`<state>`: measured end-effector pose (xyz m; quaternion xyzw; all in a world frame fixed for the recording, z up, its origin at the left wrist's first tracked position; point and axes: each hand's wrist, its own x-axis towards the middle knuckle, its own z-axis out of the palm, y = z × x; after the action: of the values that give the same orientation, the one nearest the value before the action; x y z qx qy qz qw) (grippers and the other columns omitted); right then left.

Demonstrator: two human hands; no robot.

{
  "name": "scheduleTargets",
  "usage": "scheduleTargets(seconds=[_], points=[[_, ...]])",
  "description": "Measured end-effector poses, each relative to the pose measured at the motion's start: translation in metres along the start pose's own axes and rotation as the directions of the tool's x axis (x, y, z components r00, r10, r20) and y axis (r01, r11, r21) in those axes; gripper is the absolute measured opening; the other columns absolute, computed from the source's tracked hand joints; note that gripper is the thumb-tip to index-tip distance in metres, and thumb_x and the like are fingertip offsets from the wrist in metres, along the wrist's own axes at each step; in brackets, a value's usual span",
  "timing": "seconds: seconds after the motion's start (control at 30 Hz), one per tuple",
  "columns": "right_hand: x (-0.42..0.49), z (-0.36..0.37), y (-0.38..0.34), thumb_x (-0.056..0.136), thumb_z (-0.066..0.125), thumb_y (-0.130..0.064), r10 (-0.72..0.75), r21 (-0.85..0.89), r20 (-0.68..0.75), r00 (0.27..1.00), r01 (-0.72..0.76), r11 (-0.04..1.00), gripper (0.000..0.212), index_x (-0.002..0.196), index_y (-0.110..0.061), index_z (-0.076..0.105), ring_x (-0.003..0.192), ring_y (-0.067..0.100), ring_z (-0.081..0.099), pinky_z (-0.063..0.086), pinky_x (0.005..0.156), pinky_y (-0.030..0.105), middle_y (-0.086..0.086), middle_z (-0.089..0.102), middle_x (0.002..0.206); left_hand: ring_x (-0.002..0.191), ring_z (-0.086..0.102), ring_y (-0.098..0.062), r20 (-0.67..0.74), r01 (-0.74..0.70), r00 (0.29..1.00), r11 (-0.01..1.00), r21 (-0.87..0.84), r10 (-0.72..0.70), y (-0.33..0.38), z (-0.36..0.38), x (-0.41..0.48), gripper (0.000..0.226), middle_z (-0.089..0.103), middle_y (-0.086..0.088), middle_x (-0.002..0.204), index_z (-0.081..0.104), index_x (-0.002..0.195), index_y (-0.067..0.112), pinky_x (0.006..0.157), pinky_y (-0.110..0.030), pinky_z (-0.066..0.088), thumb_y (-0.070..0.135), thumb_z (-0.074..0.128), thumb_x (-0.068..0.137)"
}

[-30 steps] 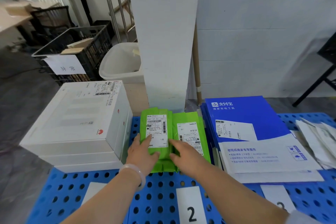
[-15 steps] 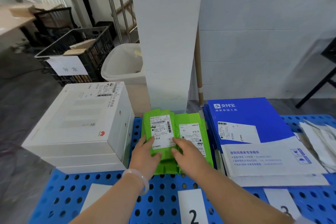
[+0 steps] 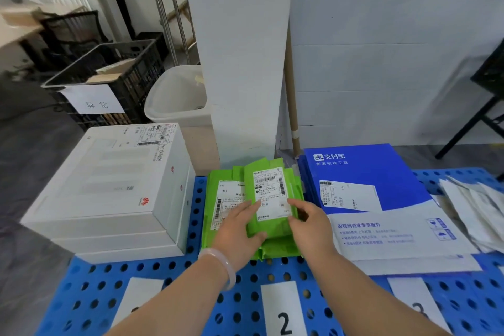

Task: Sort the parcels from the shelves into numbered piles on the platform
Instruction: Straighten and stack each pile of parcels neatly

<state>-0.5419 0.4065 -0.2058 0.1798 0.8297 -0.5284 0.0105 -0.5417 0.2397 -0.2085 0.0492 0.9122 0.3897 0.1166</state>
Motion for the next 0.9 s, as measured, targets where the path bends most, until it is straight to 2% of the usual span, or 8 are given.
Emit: scheduleTargets(seconds=[0.1, 0.23, 0.33, 0.5, 0.57, 0.7, 0.8, 0.9], points=[[-0.002, -0.007, 0.009, 0.092, 0.056, -0.005, 0.057, -0.018, -0.011, 0.998, -0.057, 0.998, 0.036, 0.115, -0.03, 0.065, 0.076, 0.0, 0.056, 0.044, 0.049, 0.009, -0.008, 0.055, 0.111, 0.146, 0.008, -0.011, 0.013, 0.033, 0.999, 0.984, 0.178, -0.036, -0.01, -0.003, 0.0, 0.067, 0.014, 0.015, 0.158, 0.024, 0.148, 0.039, 0.121, -0.032, 0.007, 0.041, 0.058, 0.091], [0.001, -0.01, 0.014, 0.091, 0.052, -0.001, 0.079, -0.025, -0.065, 0.995, -0.081, 0.996, 0.038, 0.111, -0.03, 0.067, 0.065, 0.007, 0.058, 0.041, 0.043, 0.012, -0.005, 0.061, 0.106, 0.148, -0.002, -0.017, 0.108, 0.043, 0.989, 0.904, 0.425, -0.097, -0.023, -0.006, 0.001, 0.067, -0.002, 0.01, 0.16, 0.016, 0.15, 0.039, 0.121, -0.037, 0.003, 0.051, 0.047, 0.093], [0.003, -0.009, 0.015, 0.091, 0.049, 0.001, 0.093, -0.015, -0.084, 0.992, -0.095, 0.995, 0.041, 0.113, -0.029, 0.067, 0.061, 0.011, 0.059, 0.043, 0.042, 0.016, -0.003, 0.063, 0.107, 0.148, -0.004, -0.019, 0.132, 0.04, 0.984, 0.874, 0.484, -0.118, -0.026, -0.005, 0.002, 0.067, -0.006, 0.009, 0.16, 0.016, 0.15, 0.041, 0.121, -0.04, 0.005, 0.054, 0.046, 0.092], [0.005, -0.004, 0.019, 0.091, 0.047, 0.002, 0.044, -0.089, -0.023, 0.999, -0.045, 0.995, 0.047, 0.128, -0.023, 0.059, 0.062, 0.01, 0.057, 0.04, 0.042, 0.012, 0.001, 0.058, 0.125, 0.148, -0.004, -0.019, 0.129, 0.051, 0.983, 0.874, 0.483, -0.129, -0.024, -0.003, 0.002, 0.068, -0.005, 0.01, 0.16, 0.015, 0.149, 0.042, 0.121, -0.041, 0.005, 0.052, 0.048, 0.091], [0.004, -0.001, 0.02, 0.092, 0.047, -0.002, 0.04, -0.124, 0.022, 0.999, -0.037, 0.992, 0.046, 0.131, -0.025, 0.057, 0.076, 0.011, 0.06, 0.046, 0.051, 0.014, 0.001, 0.055, 0.129, 0.148, -0.004, -0.02, 0.13, 0.049, 0.983, 0.866, 0.497, -0.13, -0.023, -0.004, 0.001, 0.069, -0.005, 0.008, 0.161, 0.014, 0.149, 0.045, 0.121, -0.043, 0.006, 0.052, 0.049, 0.09], [0.002, 0.001, 0.02, 0.092, 0.048, -0.011, 0.021, -0.207, 0.103, 0.994, 0.001, 0.978, 0.046, 0.136, -0.025, 0.051, 0.108, 0.012, 0.056, 0.052, 0.083, 0.025, -0.002, 0.049, 0.137, 0.148, -0.007, -0.024, 0.141, 0.035, 0.981, 0.841, 0.54, -0.132, -0.015, -0.004, -0.002, 0.068, -0.008, 0.004, 0.161, 0.012, 0.147, 0.051, 0.119, -0.046, 0.003, 0.054, 0.049, 0.089], [-0.004, -0.005, 0.018, 0.091, 0.057, -0.022, -0.069, -0.278, 0.165, 0.984, 0.113, 0.954, 0.053, 0.142, -0.024, 0.043, 0.128, 0.011, 0.042, 0.039, 0.107, 0.029, -0.005, 0.043, 0.143, 0.148, -0.006, -0.024, 0.115, 0.049, 0.985, 0.845, 0.532, -0.129, -0.008, -0.001, -0.004, 0.073, -0.009, 0.002, 0.161, 0.007, 0.149, 0.047, 0.12, -0.046, 0.003, 0.056, 0.048, 0.09], [-0.012, -0.02, 0.014, 0.089, 0.063, -0.035, -0.188, -0.359, 0.258, 0.948, 0.275, 0.892, 0.069, 0.149, -0.031, 0.03, 0.142, 0.009, 0.023, 0.024, 0.116, 0.029, -0.011, 0.025, 0.155, 0.148, -0.004, -0.021, 0.059, 0.026, 0.996, 0.857, 0.514, -0.065, 0.01, 0.004, -0.004, 0.073, -0.007, 0.006, 0.161, 0.004, 0.15, 0.044, 0.121, -0.042, 0.003, 0.058, 0.044, 0.091]])
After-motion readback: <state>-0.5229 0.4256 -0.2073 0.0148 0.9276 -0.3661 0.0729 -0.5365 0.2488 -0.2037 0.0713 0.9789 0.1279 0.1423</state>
